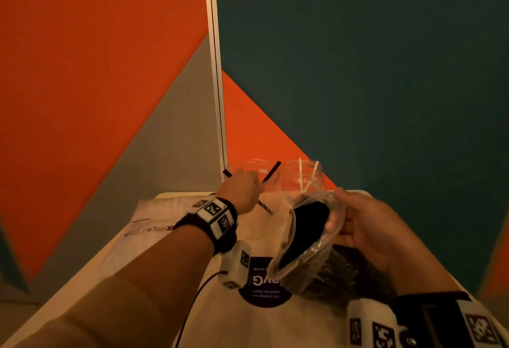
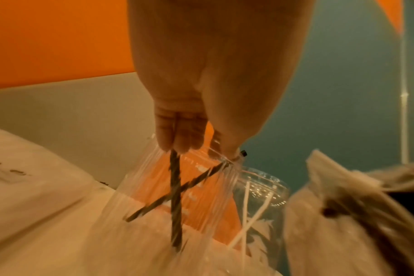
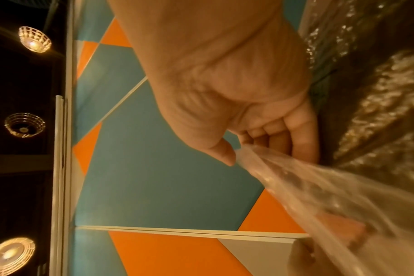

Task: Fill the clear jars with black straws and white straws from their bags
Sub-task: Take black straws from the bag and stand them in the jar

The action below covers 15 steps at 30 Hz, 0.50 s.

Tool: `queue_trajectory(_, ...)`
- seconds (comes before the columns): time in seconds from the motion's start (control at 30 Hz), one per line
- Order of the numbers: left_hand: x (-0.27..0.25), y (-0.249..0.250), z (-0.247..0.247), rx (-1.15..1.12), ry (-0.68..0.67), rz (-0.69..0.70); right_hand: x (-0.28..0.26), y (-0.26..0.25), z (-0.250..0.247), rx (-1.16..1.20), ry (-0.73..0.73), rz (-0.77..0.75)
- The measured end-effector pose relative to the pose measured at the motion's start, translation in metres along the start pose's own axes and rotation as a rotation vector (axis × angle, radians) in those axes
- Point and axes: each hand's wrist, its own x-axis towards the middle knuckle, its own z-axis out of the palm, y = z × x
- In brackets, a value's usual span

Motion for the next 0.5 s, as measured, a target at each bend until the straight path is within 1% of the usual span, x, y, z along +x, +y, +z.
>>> queue_trajectory(0.07, -0.021, -0.003, 0.002, 0.048, 0.067, 0.036, -0.004, -0.002, -0.001, -0.108, -0.036, 0.018)
queue_trajectory(0.17, -0.067, -0.007, -0.004, 0.064, 0.1, 0.085, -0.013, -0.005, 0.001, -0.25, -0.11, 0.074)
queue_trajectory(0.27, -0.117, -0.011, -0.011, 0.096, 0.162, 0.047, -0.024, -0.005, 0.008, -0.379, -0.163, 0.128)
queue_trajectory(0.37, -0.162, -0.014, -0.022, 0.13, 0.258, 0.02, -0.031, -0.003, 0.01, -0.43, -0.15, 0.166)
queue_trajectory(0.43, -0.186, -0.014, -0.032, 0.139, 0.26, 0.01, -0.038, 0.001, 0.01, -0.443, -0.149, 0.19)
queue_trajectory(0.5, -0.205, -0.014, -0.038, 0.137, 0.216, 0.002, -0.048, 0.005, 0.009, -0.444, -0.155, 0.216)
